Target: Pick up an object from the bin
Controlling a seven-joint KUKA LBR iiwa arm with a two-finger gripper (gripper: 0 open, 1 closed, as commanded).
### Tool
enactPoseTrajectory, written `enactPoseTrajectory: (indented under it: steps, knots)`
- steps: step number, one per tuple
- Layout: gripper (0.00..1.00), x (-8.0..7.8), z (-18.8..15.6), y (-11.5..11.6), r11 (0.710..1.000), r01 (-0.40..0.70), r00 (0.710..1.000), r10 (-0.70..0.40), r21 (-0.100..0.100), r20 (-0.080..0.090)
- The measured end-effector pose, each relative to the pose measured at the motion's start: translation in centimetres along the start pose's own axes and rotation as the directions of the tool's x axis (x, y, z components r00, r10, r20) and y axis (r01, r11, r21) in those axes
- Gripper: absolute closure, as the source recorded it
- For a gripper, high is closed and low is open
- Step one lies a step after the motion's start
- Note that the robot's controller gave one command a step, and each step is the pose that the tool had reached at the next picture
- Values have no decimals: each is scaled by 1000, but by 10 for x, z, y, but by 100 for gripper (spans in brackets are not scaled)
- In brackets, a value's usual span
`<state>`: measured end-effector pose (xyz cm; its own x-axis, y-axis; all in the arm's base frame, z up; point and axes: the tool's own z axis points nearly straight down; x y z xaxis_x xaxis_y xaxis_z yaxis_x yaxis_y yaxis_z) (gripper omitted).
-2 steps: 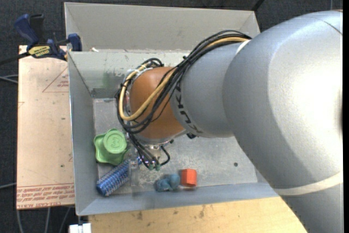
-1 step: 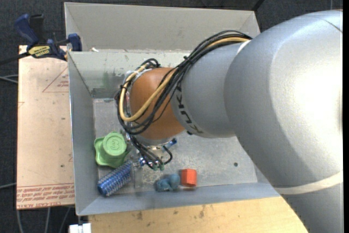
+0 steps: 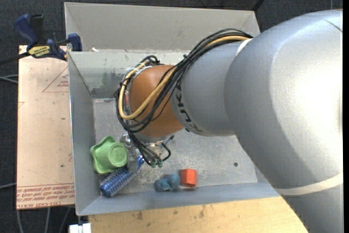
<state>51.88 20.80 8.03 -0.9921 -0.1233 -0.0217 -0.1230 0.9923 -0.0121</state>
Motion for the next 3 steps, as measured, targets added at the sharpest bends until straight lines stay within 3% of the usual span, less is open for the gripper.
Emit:
enactPoseTrajectory:
  steps: [1,2,3]
  knots:
    - [100,0,-173,4,1000,0,1000,-1,-15,-10]
    - [0,2,-168,4,1000,1,1000,-1,-13,-19]
    - [0,42,-91,-15,944,331,943,-331,-20,-21]
